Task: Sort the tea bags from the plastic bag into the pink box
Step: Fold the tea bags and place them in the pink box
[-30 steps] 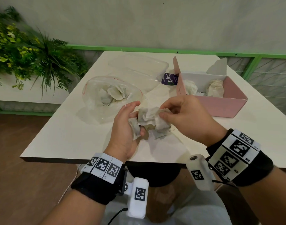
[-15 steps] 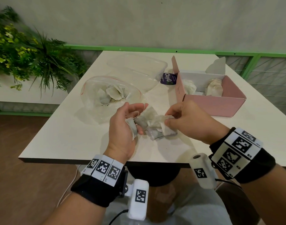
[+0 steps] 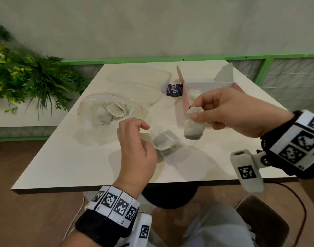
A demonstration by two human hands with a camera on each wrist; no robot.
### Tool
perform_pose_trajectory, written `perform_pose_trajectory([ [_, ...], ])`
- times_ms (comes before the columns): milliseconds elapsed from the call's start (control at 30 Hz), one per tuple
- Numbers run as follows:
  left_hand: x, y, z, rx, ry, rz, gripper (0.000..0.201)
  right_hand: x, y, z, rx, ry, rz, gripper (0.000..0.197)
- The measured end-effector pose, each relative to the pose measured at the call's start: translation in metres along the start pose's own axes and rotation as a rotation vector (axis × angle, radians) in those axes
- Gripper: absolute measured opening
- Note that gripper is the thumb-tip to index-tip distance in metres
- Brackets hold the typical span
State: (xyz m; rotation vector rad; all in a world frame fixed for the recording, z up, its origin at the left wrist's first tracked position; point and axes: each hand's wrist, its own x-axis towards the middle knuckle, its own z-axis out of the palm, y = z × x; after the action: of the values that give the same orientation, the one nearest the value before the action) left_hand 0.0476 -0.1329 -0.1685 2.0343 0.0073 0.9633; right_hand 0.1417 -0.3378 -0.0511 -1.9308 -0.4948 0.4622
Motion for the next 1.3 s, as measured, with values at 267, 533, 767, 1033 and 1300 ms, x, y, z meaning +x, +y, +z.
perform_pose_trajectory([
  [267,-0.005,0.005,0.006,0.167,-0.132,0.251,0.037,-0.017,-0.023,-0.067,0.022,-0.057,-0.007,0.02],
  [533,-0.001,-0.02,0.016,0.483,-0.27,0.238,0.03,0.017,-0.038,-0.134,-0.379,0.167,-0.008,0.006],
  [767,0.001,-0.031,0.022,0.554,-0.359,-0.024,0.054,0.069,-0.013,-0.144,-0.842,0.13,0.17,0.005],
  [1033,0.003,-0.03,0.025,0.499,-0.427,-0.138,0.071,0.097,0.004,-0.13,-1.043,-0.174,0.326,0.007],
  [1300,0.006,-0.03,0.027,0.416,-0.353,-0.14,0.068,0.115,0.024,-0.125,-1.147,-0.155,0.435,0.017],
])
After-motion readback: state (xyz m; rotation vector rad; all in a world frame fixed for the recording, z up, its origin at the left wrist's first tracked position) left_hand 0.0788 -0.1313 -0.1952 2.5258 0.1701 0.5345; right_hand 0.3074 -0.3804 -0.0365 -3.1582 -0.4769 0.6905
